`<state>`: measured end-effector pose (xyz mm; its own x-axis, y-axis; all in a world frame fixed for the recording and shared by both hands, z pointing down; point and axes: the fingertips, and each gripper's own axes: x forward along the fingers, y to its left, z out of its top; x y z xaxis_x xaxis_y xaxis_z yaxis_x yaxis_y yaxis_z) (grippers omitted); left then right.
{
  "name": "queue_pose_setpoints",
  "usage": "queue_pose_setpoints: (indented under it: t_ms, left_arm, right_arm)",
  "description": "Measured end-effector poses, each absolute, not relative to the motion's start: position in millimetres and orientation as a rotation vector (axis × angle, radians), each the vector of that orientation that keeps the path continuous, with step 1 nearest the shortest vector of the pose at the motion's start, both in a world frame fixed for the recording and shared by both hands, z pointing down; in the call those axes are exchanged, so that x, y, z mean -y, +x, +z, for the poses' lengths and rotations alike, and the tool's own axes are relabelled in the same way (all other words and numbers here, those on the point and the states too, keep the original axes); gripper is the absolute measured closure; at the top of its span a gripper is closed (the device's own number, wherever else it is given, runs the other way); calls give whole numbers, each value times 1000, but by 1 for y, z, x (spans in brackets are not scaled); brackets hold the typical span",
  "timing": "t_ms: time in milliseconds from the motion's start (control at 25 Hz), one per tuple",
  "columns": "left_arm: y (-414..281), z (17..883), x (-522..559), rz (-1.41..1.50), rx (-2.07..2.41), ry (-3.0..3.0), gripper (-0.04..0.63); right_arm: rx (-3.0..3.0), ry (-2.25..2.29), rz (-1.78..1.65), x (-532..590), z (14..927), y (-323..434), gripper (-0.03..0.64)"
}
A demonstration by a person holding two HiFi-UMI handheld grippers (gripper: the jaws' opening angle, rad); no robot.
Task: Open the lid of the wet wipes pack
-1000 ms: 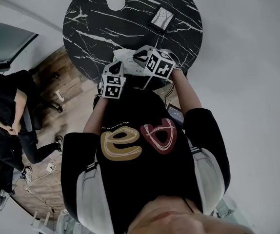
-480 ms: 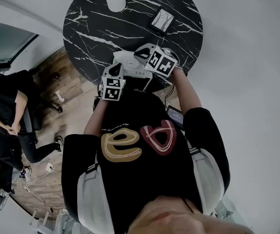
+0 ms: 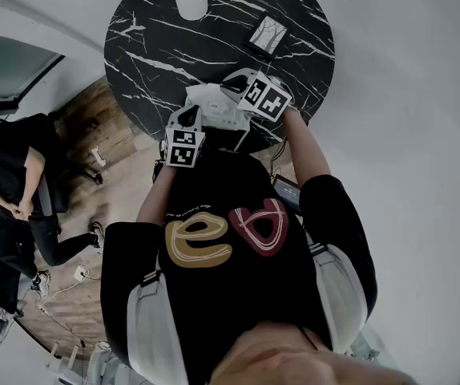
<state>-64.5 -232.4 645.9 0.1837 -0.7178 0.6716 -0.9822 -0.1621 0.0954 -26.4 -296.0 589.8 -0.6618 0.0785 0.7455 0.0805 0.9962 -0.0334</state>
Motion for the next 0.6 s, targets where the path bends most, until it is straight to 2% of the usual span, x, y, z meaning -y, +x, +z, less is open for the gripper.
queue_pose_setpoints:
  t_ms: [600]
  left_arm:
    - [-67, 645, 233, 646, 1579, 1939, 575]
  right_arm:
    - [2280, -89, 59, 316, 605, -31, 578]
